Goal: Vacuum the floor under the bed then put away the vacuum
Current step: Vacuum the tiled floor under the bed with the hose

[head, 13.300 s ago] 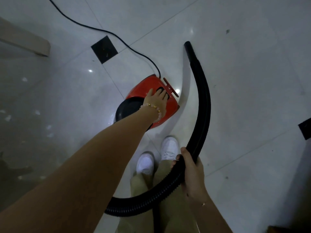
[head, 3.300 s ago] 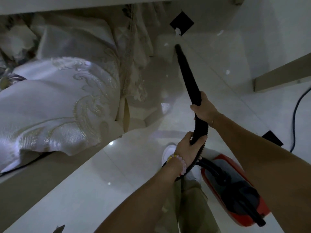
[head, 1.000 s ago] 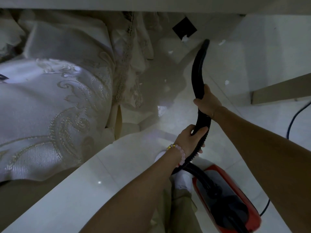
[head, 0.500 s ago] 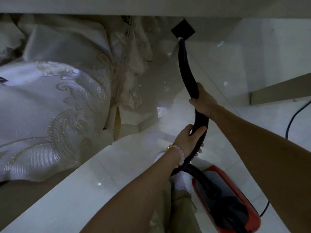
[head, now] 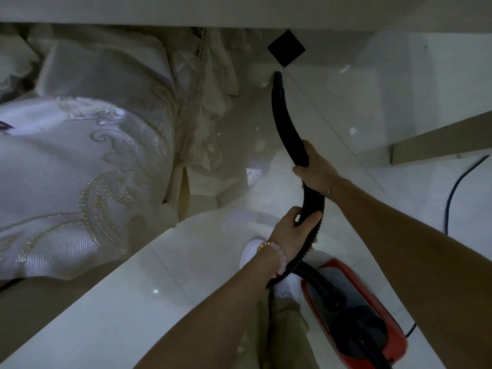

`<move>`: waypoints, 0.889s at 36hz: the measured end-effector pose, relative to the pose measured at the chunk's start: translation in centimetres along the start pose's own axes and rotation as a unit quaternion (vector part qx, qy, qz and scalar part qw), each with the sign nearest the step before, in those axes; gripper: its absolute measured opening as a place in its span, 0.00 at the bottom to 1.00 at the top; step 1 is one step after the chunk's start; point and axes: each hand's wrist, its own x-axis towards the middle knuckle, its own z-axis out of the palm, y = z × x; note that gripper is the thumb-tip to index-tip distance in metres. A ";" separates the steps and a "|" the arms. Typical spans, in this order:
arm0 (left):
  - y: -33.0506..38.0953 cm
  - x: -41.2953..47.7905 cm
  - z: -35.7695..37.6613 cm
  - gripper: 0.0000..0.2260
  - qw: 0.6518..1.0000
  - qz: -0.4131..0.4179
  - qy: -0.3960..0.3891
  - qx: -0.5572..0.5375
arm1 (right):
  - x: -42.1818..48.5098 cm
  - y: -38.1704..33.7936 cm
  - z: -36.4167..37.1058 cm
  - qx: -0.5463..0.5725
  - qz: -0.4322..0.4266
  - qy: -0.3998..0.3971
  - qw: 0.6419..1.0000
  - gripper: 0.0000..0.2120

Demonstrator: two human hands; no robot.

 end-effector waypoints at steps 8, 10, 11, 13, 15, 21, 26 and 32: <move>-2.2 -2.9 0.1 0.09 0.999 0.014 0.026 -0.019 | -2.5 0.0 2.0 0.005 0.004 -0.041 0.999 0.32; -2.4 -3.2 0.3 0.11 0.999 0.019 0.036 -0.025 | -2.5 -0.4 2.3 0.003 -0.002 -0.054 0.999 0.33; -2.4 -3.3 0.3 0.11 0.999 0.019 0.038 -0.031 | -2.5 -0.7 2.4 0.002 -0.006 -0.058 0.998 0.33; -2.4 -3.3 0.3 0.09 0.998 0.017 0.042 -0.039 | -2.4 -1.0 2.6 -0.003 -0.015 -0.060 0.998 0.33; -2.3 -3.2 0.1 0.08 0.998 0.017 0.039 -0.038 | -2.2 -1.2 2.6 -0.009 -0.018 -0.054 0.998 0.33; -1.8 -2.5 -0.5 0.08 1.000 0.016 0.014 -0.017 | -1.9 -0.7 1.9 -0.016 0.004 -0.026 1.000 0.33; -1.8 -2.3 -0.3 0.11 1.000 0.015 0.011 0.013 | -2.0 0.2 1.6 -0.017 0.031 0.018 0.999 0.33; -2.0 -2.8 0.5 0.15 1.000 0.004 0.010 0.021 | -2.8 1.7 1.4 0.017 0.048 0.040 0.998 0.30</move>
